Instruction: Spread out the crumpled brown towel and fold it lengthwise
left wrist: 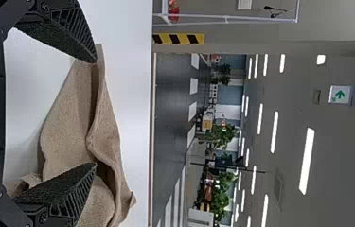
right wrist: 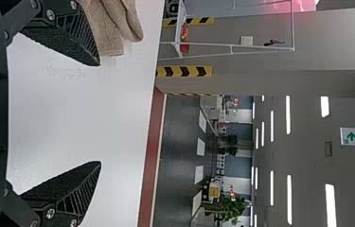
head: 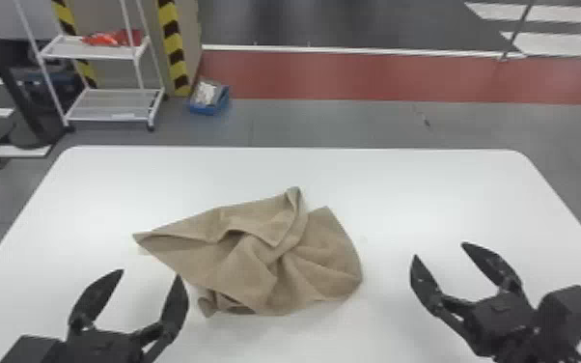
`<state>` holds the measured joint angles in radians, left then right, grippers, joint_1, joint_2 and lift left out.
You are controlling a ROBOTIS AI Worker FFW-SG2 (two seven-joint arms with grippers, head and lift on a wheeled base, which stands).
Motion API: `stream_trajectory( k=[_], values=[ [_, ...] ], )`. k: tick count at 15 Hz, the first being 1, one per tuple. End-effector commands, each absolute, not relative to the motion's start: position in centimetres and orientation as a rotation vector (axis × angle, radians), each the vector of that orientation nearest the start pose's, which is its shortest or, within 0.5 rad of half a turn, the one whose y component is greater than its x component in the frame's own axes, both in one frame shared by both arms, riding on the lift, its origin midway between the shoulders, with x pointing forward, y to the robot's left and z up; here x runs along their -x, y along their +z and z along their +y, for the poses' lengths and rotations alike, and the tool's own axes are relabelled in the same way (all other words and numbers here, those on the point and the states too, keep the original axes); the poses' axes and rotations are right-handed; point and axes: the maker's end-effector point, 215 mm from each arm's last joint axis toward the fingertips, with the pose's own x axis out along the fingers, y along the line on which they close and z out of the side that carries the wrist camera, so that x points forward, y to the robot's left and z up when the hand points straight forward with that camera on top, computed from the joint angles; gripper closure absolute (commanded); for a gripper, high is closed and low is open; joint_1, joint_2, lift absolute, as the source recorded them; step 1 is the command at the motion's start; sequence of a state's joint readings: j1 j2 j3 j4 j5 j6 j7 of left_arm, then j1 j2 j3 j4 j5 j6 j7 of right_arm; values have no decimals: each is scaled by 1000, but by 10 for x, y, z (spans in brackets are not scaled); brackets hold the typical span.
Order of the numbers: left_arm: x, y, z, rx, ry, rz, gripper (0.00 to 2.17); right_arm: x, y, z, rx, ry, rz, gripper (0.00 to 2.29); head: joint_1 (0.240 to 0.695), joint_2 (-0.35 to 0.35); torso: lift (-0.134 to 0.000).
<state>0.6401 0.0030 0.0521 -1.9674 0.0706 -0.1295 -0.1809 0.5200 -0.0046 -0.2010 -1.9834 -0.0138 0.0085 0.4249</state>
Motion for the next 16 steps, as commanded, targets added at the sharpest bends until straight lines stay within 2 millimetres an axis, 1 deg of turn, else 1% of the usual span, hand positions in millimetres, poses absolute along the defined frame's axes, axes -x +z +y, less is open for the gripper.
stream_trajectory(
  k=[1,13,15,16],
  values=[
    [-389,-398,220,51,-121,109,113,-422,-383,-251,49,242,127,154,695,-43,-124],
    [-389,-399,220,54,-121,110,113,-422,-384,-251,48,245,129,154,695,-44,-124],
    [-388,-400,220,53,-123,111,113,-421,-383,-247,58,258,125,154,695,-43,-124],
    [-388,-399,220,53,-123,110,113,-421,-381,-242,57,268,122,154,695,-42,-124]
  ],
)
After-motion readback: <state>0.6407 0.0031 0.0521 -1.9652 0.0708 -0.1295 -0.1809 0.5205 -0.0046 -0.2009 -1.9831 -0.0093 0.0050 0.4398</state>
